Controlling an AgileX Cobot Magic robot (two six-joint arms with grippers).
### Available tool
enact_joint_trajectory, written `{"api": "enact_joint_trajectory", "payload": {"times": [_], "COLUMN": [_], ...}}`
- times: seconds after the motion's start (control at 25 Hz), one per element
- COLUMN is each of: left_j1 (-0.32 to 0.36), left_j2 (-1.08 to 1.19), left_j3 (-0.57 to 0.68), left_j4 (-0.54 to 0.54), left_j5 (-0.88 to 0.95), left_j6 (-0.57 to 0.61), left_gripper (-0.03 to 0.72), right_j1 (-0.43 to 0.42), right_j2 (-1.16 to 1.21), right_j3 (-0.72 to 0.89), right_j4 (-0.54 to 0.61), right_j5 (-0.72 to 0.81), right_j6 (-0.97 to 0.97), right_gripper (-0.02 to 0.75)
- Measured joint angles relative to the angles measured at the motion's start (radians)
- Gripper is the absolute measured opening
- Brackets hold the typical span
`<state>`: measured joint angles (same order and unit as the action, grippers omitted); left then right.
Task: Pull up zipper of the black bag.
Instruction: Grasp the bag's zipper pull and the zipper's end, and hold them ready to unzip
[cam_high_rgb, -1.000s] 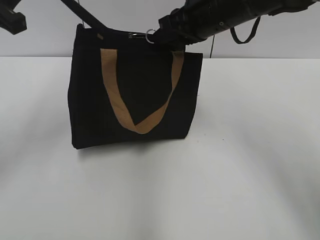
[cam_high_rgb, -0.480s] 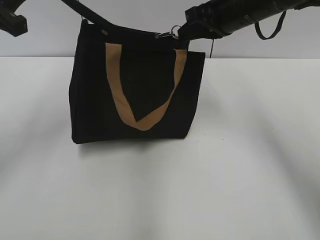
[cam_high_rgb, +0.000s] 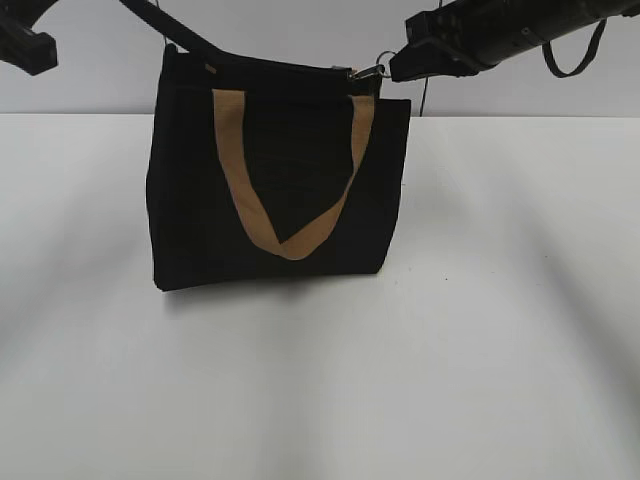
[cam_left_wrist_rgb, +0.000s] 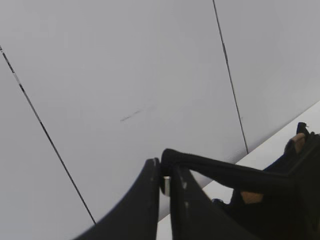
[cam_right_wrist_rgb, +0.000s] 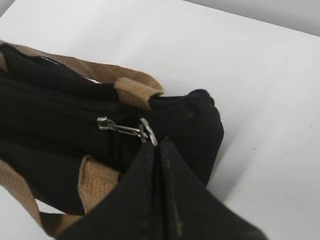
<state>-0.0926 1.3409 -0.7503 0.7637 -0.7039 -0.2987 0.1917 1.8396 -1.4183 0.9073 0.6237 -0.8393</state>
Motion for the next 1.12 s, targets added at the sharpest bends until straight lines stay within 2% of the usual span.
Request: {"api": "enact_joint_trajectory", "payload": {"times": [0.4,0.64,0.84,0.96,1.12], "left_j1": [0.000,0.004,0.007,0.003,-0.042], "left_j2": [0.000,0.019,0.046,0.052,0.049], "left_j3": [0.000,-0.003,-0.003,-0.003,-0.003], "left_j4": [0.021,0.076,0.090,0.092,0.092], "left_j5": [0.000,-0.003,0.056,0.113,0.195], "left_j6": [-0.009,-0.092,-0.152,-0.193,-0.210], "left_gripper": [0.017,0.017,0.017,0.032,0.158], "right_j1": [0.009,0.076,0.124,0.138,0.139], "right_j2": [-0.001,-0.001,-0.001,-0.001,-0.001], "right_j3": [0.000,0.000,0.000,0.000,0.000], "right_j4": [-0.019,-0.035,-0.042,-0.042,-0.047], "right_j5": [0.001,-0.029,-0.052,-0.053,-0.053], "right_j6": [0.015,-0.009,-0.053,-0.086,-0.107], "right_gripper": [-0.014,0.012,0.090,0.183,0.302]}}
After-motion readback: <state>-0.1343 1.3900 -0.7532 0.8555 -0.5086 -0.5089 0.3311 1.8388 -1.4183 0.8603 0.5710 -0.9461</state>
